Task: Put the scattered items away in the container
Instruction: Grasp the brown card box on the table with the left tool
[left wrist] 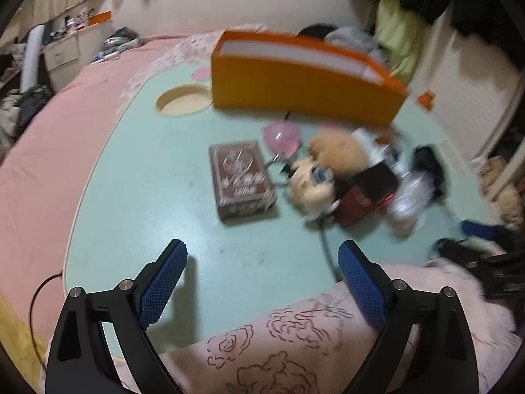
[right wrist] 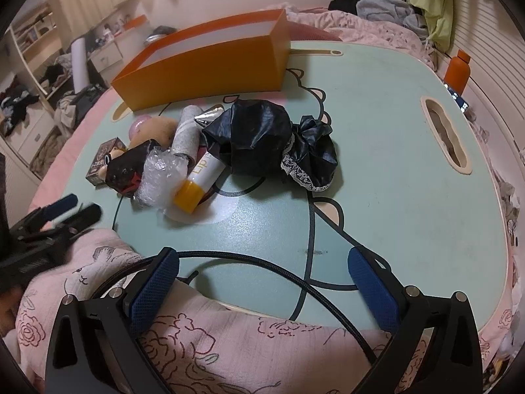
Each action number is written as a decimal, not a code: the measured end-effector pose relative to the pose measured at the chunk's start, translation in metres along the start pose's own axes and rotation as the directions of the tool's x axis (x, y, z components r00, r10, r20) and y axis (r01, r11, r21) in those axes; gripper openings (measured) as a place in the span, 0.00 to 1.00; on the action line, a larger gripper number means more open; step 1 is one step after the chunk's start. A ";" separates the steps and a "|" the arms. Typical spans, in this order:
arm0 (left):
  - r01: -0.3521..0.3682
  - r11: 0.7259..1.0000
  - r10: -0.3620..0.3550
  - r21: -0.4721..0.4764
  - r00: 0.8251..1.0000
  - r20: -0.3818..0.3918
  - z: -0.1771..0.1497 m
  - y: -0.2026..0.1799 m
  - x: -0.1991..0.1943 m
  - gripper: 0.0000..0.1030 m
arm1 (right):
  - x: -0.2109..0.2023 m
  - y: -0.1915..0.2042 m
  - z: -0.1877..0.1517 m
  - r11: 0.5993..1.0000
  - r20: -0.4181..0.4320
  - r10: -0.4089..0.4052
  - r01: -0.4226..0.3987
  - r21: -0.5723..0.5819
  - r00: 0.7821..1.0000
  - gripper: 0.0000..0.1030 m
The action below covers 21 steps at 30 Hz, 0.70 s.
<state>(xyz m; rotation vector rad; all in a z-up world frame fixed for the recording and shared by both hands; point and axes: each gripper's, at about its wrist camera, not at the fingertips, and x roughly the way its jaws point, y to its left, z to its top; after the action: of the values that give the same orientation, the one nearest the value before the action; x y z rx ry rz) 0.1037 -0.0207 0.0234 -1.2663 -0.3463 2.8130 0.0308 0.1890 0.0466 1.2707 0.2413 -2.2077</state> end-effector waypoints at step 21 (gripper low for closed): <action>-0.029 1.000 0.030 0.007 0.999 -0.012 0.040 0.015 0.035 0.54 | 0.000 0.001 -0.001 1.000 0.005 0.002 -0.002 0.007 1.000 1.00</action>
<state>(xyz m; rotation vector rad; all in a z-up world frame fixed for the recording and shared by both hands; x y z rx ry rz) 0.0513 -0.0381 0.0208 -1.2970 -0.3191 2.8271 0.0320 0.1879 0.0460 1.2688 0.2306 -2.2114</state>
